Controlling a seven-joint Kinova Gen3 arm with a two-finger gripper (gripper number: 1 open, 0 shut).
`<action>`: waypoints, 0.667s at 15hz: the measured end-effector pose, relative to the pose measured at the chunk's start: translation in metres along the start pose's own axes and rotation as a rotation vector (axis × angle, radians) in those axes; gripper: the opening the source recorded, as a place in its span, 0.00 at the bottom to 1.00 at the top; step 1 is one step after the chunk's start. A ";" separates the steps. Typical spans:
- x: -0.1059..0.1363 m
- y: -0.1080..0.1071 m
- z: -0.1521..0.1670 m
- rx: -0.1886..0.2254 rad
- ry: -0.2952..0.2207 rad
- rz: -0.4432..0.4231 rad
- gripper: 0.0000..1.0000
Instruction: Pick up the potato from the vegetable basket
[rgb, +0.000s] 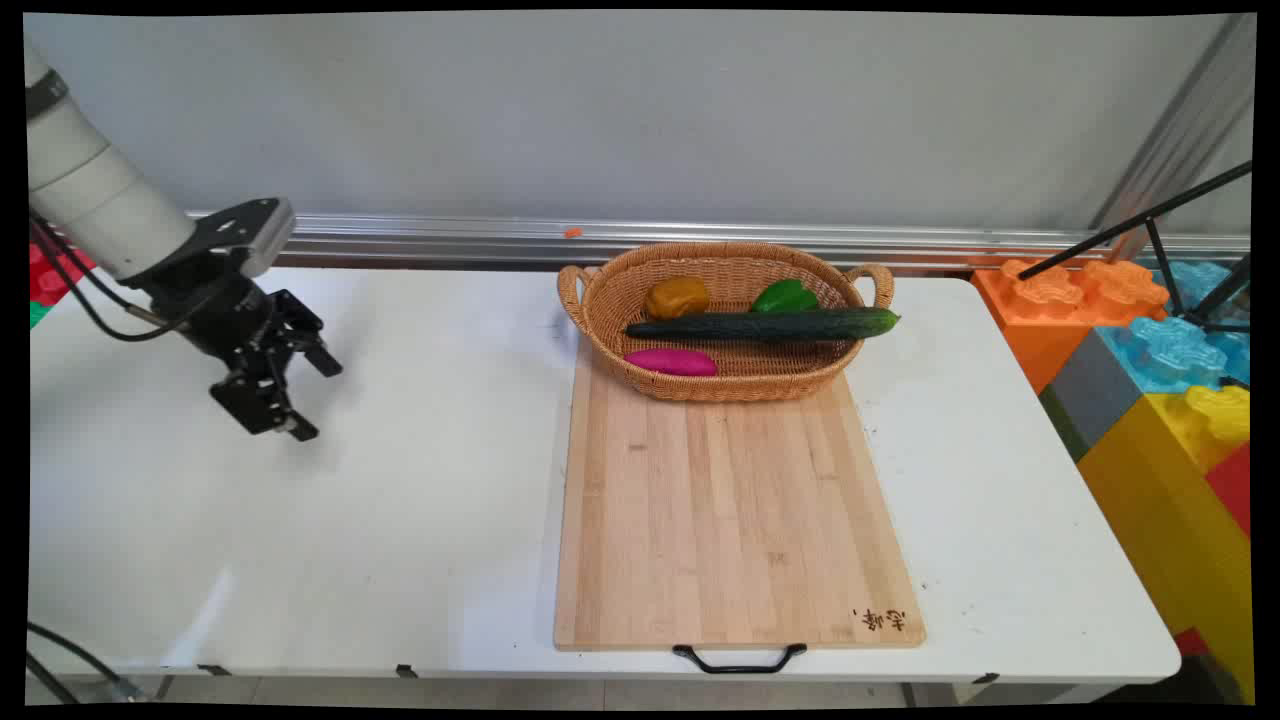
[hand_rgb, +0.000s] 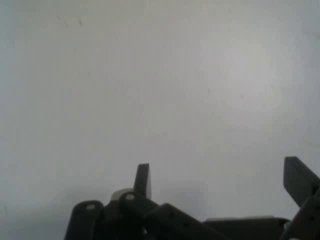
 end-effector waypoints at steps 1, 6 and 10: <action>0.005 0.000 0.002 0.005 0.013 -0.009 1.00; 0.045 -0.002 0.005 0.048 0.079 -0.035 1.00; 0.093 -0.003 0.006 0.098 0.143 -0.042 1.00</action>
